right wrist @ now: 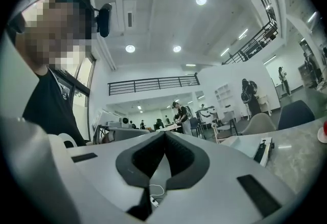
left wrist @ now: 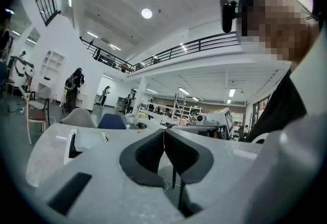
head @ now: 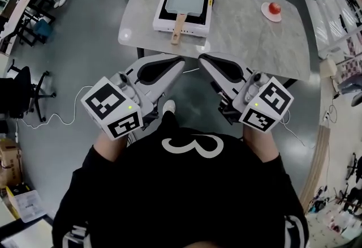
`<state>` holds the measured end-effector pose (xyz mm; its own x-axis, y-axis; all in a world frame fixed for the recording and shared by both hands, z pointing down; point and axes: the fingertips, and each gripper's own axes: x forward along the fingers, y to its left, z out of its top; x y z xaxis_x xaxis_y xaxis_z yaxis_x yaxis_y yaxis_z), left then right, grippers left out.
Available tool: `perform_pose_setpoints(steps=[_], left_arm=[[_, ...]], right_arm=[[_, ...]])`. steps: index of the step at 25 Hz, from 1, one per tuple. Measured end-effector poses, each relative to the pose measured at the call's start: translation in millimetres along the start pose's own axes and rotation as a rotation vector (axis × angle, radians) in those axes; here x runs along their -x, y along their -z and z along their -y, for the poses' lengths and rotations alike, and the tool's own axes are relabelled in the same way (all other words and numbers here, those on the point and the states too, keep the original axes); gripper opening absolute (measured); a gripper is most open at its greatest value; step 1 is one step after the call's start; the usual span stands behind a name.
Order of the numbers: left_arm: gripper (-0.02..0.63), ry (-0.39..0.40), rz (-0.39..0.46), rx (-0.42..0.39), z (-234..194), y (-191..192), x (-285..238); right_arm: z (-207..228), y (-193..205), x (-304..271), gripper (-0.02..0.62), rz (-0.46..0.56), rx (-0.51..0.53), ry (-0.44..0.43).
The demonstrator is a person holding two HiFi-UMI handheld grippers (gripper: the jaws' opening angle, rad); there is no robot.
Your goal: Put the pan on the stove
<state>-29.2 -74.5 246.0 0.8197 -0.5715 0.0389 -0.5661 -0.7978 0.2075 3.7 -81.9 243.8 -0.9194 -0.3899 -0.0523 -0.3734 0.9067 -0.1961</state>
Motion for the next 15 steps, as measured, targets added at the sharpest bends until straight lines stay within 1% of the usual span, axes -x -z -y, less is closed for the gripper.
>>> perform_pose_setpoints(steps=[15], left_arm=[[0.017, 0.016, 0.037, -0.06, 60, -7, 14]], right_arm=[[-50, -9, 36, 0.014, 0.011, 0.038, -0.025]])
